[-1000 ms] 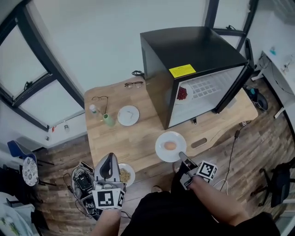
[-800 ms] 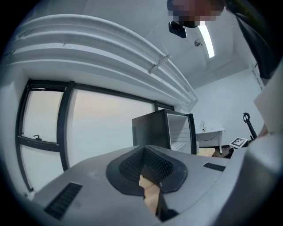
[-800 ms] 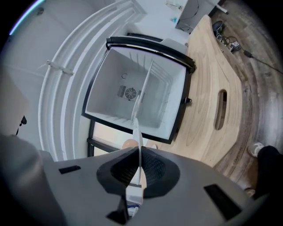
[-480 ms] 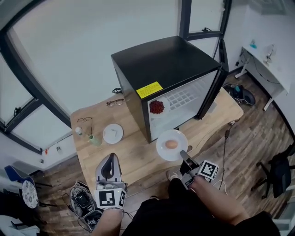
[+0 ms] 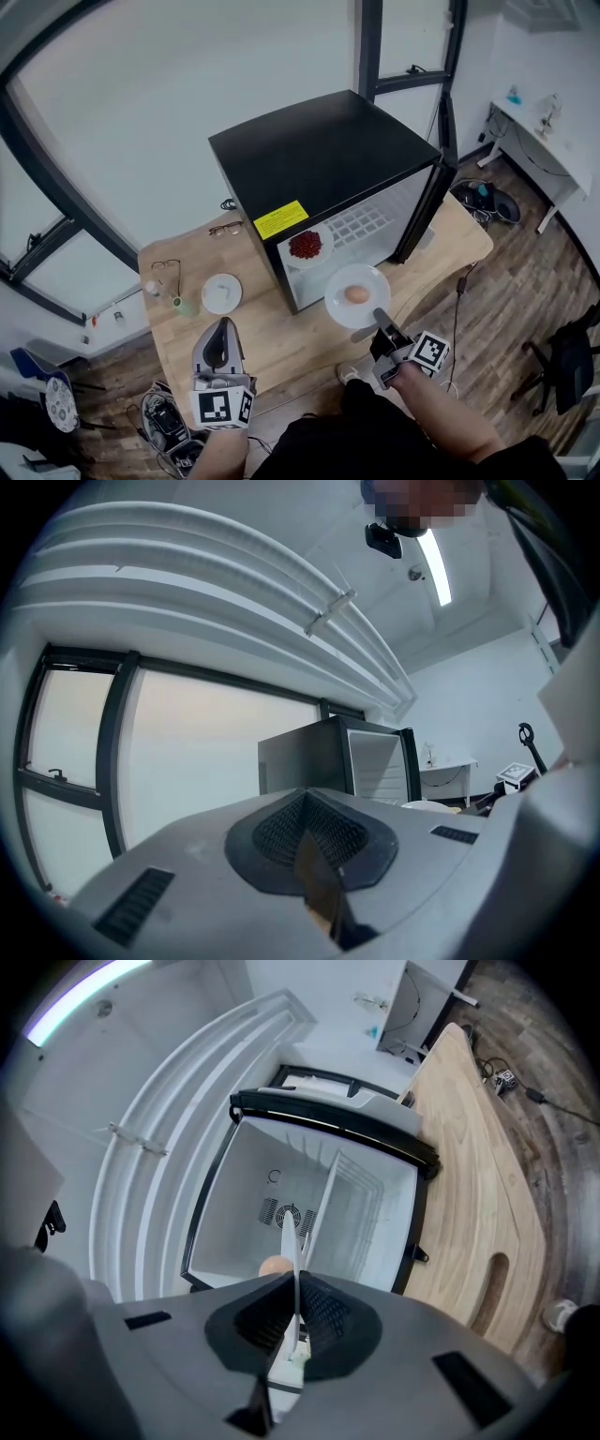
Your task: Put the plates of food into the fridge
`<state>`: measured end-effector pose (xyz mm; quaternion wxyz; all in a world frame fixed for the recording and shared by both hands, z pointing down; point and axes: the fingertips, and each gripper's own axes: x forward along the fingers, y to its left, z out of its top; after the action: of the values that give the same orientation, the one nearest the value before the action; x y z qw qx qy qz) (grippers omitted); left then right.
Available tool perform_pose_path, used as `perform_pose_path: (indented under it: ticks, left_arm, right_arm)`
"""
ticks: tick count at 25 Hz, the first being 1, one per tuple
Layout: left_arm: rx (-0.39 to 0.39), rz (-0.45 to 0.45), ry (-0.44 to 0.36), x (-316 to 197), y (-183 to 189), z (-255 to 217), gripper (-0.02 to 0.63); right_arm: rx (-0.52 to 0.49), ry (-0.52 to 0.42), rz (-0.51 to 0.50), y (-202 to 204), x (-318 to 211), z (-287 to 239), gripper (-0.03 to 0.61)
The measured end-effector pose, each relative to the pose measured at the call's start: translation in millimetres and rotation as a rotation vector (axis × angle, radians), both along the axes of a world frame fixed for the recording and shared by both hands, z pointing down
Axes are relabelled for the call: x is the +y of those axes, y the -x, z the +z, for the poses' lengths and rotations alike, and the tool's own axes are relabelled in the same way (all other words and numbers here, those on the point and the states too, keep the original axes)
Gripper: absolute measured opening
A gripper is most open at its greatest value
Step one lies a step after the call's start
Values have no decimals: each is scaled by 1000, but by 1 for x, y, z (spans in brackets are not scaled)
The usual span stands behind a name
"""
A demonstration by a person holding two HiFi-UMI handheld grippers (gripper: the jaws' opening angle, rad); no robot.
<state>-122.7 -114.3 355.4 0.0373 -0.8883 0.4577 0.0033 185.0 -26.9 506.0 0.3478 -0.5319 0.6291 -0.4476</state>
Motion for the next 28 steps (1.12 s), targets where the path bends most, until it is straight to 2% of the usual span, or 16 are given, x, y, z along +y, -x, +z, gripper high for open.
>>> perform_pose_path:
  ticks: [12, 15, 28]
  left_arm:
    - [-8, -55, -8, -36, -33, -8, 3]
    - [-9, -70, -14, -45, -42, -11, 3]
    - [-30, -138, -7, -66, -67, -15, 3]
  right_arm:
    - [3, -14, 12, -58, -55, -8, 31]
    - [34, -5, 21, -75, -67, -10, 31]
    - [30, 54, 41, -122, -120, -12, 31]
